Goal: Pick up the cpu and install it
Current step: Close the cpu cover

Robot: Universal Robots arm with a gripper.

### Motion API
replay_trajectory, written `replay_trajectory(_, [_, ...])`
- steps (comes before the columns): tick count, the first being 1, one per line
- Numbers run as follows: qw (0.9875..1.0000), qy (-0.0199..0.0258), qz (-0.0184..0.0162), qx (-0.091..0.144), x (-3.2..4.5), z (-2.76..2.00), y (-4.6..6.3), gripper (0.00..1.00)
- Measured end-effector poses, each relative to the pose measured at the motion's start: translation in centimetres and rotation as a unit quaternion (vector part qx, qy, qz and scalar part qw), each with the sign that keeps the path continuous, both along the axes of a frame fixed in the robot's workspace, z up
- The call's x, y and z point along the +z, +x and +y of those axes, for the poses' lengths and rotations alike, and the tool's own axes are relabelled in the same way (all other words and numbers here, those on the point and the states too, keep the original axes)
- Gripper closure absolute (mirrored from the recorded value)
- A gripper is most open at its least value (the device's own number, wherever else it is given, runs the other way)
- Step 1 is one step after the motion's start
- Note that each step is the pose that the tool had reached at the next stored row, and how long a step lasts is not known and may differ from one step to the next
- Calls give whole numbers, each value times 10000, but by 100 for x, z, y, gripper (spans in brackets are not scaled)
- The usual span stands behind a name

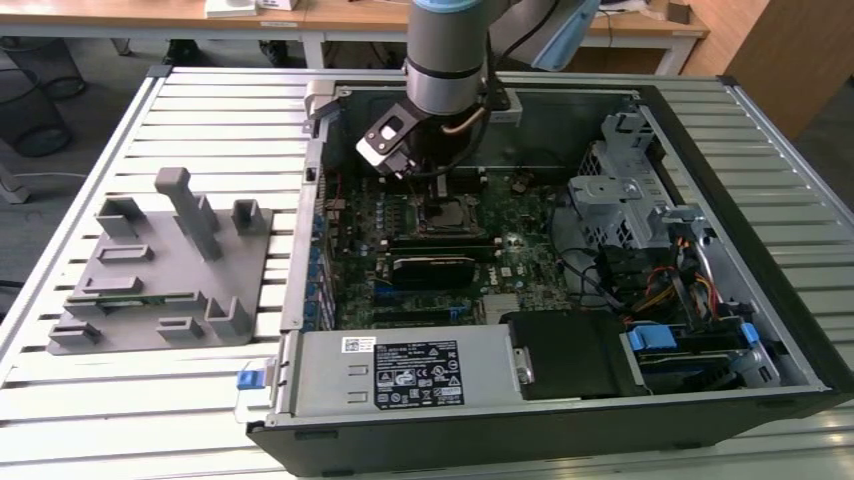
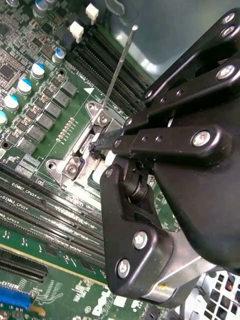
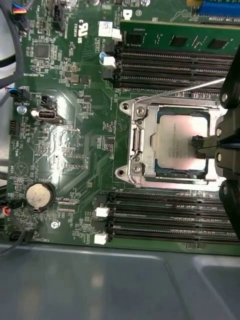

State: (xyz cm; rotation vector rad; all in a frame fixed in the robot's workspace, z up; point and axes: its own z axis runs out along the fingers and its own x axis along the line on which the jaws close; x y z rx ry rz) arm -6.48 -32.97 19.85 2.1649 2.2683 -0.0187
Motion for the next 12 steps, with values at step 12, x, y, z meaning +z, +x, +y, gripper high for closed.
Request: replay_trajectory(12, [10000,-10,-3,1,58,2,1,89])
